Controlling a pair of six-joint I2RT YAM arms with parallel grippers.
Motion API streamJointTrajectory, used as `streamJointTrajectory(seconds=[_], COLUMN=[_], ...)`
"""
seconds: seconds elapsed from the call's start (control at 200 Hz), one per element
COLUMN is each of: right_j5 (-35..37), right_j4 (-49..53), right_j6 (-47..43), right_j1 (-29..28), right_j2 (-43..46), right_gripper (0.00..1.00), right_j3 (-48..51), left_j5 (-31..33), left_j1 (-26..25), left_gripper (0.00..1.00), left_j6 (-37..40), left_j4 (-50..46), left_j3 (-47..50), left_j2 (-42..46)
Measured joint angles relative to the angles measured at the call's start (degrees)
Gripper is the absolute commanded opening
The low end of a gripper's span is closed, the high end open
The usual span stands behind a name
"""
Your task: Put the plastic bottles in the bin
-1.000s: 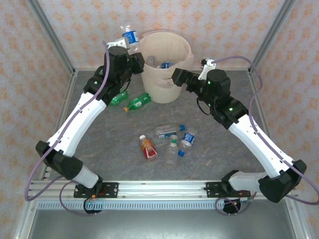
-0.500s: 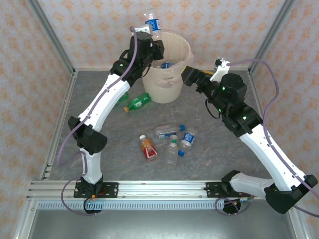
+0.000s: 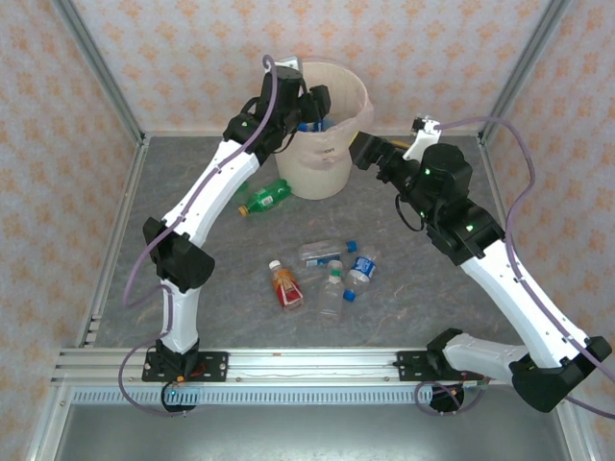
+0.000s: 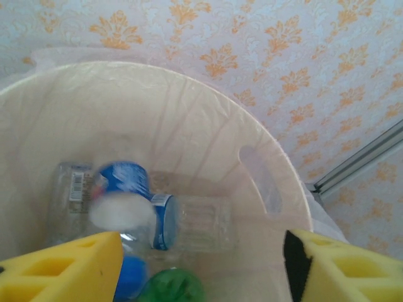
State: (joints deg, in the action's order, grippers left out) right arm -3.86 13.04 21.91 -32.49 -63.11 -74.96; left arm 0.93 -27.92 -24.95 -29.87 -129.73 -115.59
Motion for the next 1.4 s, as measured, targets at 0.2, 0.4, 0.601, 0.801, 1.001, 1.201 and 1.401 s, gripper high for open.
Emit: streamJointTrajectory(seconds=[0.2,0.4,0.601,0.801,1.001,1.201,1.401], right_j5=[0.0,-0.4,-1.2,-2.5,-3.7,-4.3,-5.0], right_j4=[0.0,-0.3,-0.7,-0.8,-2.1,-3.1,-3.7], right_j6=[0.2,0.2,0.2,0.6,0.8,0.8,0.8], right_j1=[0.0,0.0,0.0,0.0,0.0,0.0,0.0], right_j2=[0.1,-0.3,-2.0,-3.0,-3.1,-3.0,-2.0], right_gripper=[1.00,1.00,1.00,1.00,1.00,1.00,1.00], right_j3=[1.3,1.3,1.2,1.2,1.2,2.1,5.2], left_j5=[1.7,6.0,9.0,9.5,9.4,9.6,9.9], left_j1=[0.0,0.0,0.0,0.0,-1.9,-9.4,-19.1], left_gripper=[0.99,0.99,0.95,0.88,0.84,0.82,0.82], left_j6=[-0.3,-2.7,-7.6,-15.6,-24.7,-34.2,-42.1], left_j4=[-0.8,1.5,4.6,5.0,3.8,2.4,2.2], left_j3=[6.3,22.9,40.6,57.8,71.5,83.6,88.1], left_j2=[7.3,23.1,35.9,45.5,53.0,56.3,54.3])
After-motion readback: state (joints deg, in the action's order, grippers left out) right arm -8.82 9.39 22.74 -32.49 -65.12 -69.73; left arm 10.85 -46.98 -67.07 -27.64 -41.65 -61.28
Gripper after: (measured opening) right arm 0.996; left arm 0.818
